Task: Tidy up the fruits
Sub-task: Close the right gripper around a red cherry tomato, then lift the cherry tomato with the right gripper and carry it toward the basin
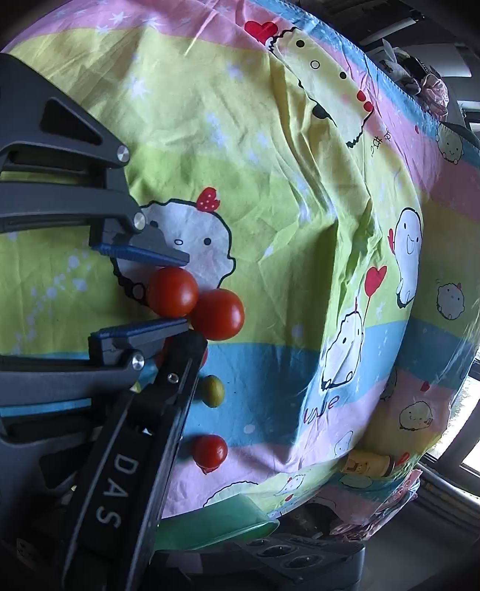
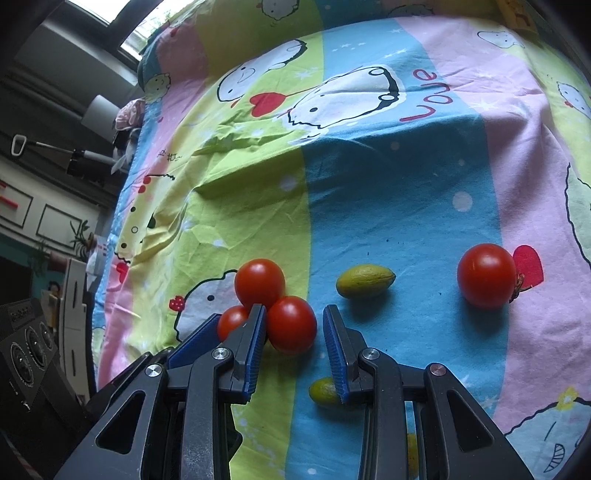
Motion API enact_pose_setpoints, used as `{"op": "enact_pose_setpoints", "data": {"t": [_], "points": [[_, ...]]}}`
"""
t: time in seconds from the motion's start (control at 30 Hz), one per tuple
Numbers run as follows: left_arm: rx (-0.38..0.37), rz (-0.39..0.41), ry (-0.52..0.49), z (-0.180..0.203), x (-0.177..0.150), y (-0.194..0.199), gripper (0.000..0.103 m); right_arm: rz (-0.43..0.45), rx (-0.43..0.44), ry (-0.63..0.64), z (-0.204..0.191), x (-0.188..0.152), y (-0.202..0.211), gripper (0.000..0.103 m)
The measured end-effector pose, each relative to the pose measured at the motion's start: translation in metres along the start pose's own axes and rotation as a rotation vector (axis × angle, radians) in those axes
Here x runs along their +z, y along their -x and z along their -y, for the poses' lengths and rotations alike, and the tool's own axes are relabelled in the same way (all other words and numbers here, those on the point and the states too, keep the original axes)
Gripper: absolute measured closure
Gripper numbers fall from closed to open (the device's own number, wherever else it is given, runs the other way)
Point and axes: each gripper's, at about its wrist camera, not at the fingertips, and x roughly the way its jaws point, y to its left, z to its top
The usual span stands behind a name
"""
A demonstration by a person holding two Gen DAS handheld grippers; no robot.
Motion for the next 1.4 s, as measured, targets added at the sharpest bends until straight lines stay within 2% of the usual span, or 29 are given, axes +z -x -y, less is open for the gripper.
{"op": "enact_pose_setpoints", "data": {"t": [0.13,0.37,0.9,1.4], "points": [[0.012,0.003,-0.010,0.001,0.000,-0.001,0.076,0.000,0.013,-0.004,0.001,-0.001,0.001,0.073],[0.008,0.010,0.005,0.000,-0.001,0.002,0.075,0.009,0.007,-0.020,0.005,-0.002,0.006,0.073],[-0.079,0.051,0.014,0.006,-0.002,0.020,0.075,0.059,0.039,-0.057,0.016,-0.004,0.028,0.073],[-0.116,0.074,0.010,0.012,-0.001,0.033,0.075,0.154,0.045,-0.101,0.032,-0.009,0.062,0.073]]}}
